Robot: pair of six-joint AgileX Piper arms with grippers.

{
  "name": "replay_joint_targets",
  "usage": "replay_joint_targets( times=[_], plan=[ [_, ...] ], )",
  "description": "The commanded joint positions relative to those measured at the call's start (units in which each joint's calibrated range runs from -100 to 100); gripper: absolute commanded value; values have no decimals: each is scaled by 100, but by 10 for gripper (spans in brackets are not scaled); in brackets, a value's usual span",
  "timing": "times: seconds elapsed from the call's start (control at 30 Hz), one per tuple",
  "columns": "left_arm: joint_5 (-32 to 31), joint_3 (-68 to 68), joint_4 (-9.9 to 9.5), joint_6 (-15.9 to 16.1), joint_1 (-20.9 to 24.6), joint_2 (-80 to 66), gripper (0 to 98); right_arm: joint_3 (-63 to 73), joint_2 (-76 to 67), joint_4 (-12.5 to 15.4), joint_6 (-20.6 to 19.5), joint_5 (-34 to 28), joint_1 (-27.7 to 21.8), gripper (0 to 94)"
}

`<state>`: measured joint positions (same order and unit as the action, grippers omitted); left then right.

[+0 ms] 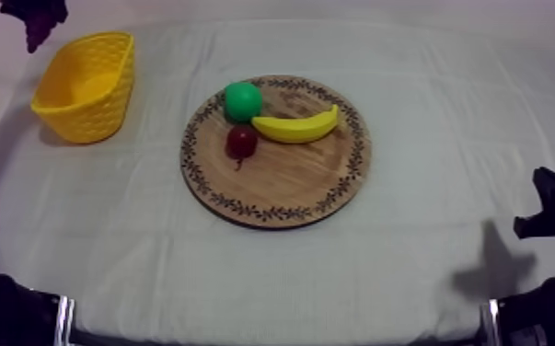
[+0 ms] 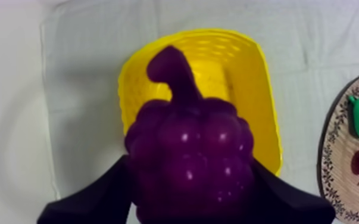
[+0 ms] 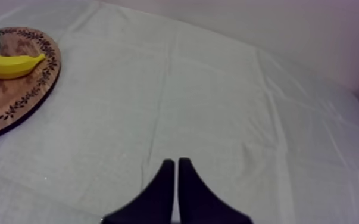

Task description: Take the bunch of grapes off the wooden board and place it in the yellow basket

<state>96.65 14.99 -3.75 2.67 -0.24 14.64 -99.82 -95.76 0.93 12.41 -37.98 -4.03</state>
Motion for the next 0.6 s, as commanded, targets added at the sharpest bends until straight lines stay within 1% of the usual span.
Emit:
replay_joint_targets(
  times=[0.0, 0.33, 0.57],
  plan=[
    [3, 5, 11, -15, -2, 93, 417, 4, 0, 2, 1, 0, -2, 3],
    [-191, -93, 167, -38, 12, 732, 419, 4, 0, 2, 1, 0, -2, 3],
    [-416, -266, 215, -67, 28, 1154, 421, 4, 0, 2, 1, 0, -2, 3]
  ],
)
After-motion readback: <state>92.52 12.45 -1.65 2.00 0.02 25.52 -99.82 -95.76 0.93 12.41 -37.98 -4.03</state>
